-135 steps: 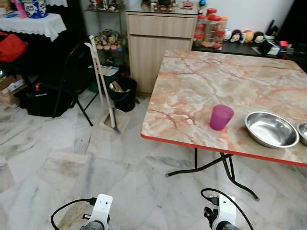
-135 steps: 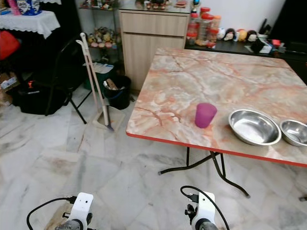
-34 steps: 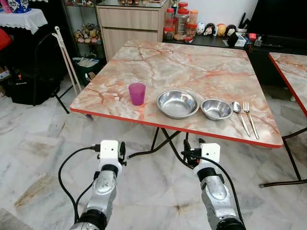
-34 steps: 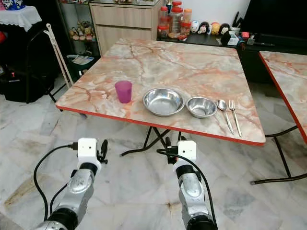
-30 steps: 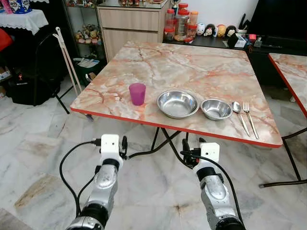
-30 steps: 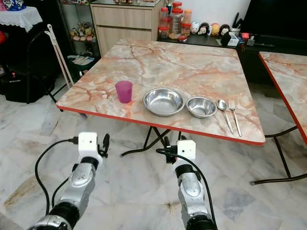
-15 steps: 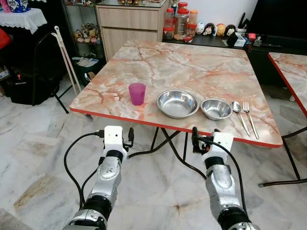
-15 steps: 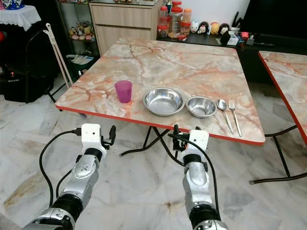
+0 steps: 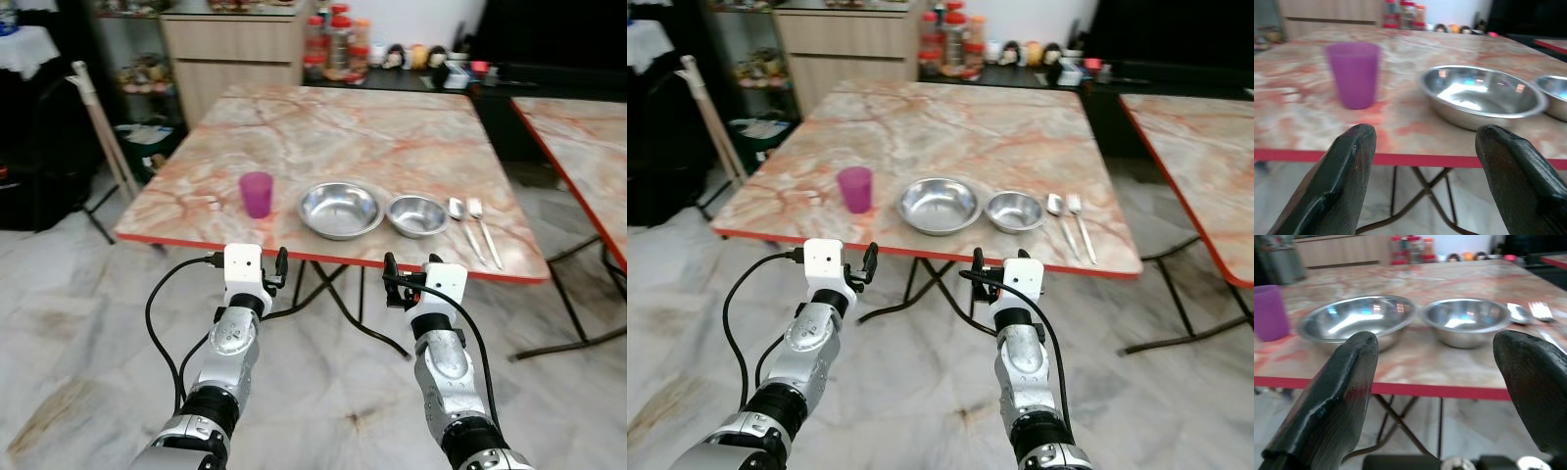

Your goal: Setting the table

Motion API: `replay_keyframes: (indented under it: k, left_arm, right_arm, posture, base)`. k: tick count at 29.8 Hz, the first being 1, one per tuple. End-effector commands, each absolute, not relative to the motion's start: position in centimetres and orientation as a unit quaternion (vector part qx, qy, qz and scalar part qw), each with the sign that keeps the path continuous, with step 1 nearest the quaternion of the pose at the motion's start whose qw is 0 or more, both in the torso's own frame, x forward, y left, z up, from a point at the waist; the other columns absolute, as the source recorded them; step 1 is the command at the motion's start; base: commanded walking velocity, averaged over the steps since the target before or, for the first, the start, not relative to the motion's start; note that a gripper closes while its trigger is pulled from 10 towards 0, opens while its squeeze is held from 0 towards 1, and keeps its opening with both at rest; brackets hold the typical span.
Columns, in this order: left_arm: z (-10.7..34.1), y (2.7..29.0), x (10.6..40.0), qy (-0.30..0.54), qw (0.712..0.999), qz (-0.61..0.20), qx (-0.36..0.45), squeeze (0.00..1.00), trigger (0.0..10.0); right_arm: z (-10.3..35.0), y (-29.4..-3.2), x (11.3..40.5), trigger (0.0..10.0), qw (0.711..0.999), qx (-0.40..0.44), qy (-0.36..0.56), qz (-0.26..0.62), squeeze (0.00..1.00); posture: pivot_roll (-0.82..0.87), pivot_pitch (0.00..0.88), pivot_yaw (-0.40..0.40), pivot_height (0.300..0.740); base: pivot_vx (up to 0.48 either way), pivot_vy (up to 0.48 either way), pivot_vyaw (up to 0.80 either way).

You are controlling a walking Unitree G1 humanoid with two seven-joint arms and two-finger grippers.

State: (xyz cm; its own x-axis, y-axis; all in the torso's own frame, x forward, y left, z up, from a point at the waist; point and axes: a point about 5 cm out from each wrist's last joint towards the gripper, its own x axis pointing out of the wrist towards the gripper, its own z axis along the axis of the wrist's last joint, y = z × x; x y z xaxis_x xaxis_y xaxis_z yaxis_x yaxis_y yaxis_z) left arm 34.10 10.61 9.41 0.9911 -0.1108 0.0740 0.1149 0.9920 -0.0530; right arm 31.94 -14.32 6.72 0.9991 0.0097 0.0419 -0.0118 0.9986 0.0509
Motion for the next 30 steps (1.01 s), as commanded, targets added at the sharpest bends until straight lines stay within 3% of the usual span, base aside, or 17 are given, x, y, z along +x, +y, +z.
replay_keyframes:
  k: [1,7,14,21,23,30]
  left_arm:
    - [9.5,10.5,34.3,-0.03,0.997,-0.063,-0.03,0.0,10.0]
    - [9.5,10.7,34.4,-0.03,0.997,-0.061,-0.029,0.0,10.0]
    - [9.2,11.3,34.2,-0.026,0.998,-0.051,-0.028,0.0,10.0]
    - [9.1,11.4,34.3,-0.023,0.998,-0.048,-0.031,0.0,10.0]
    - [9.1,11.4,34.3,-0.022,0.998,-0.048,-0.03,0.0,10.0]
    - [9.2,11.4,34.4,-0.021,0.998,-0.054,-0.026,0.0,10.0]
  right_arm:
    - [6.8,-14.1,31.9,10.0,0.999,0.026,-0.024,0.007,0.0]
    - [5.7,-14.5,31.3,10.0,1.0,0.02,-0.003,0.009,0.0]
    - [0.1,-17.1,27.7,10.0,0.99,0.044,0.132,-0.03,0.0]
    - [-4.8,-19.9,22.5,10.0,0.956,0.048,0.278,-0.084,0.0]
    - [-6.5,-20.9,20.0,10.0,0.933,0.057,0.338,-0.114,0.0]
    - [-8.9,-22.1,15.1,10.0,0.888,0.069,0.424,-0.164,0.0]
  posture:
    - [0.01,0.0,-0.037,0.74]
    - [0.01,0.0,-0.036,0.74]
    - [0.01,0.0,-0.039,0.74]
    - [0.0,0.0,-0.034,0.74]
    - [0.0,0.0,-0.031,0.74]
    - [0.01,0.0,-0.025,0.74]
  base:
    - [0.0,0.0,-0.72]
    - [0.0,0.0,-0.33]
    - [0.0,0.0,0.0]
    - [0.0,0.0,0.0]
    - [0.0,0.0,0.0]
    - [0.0,0.0,0.0]
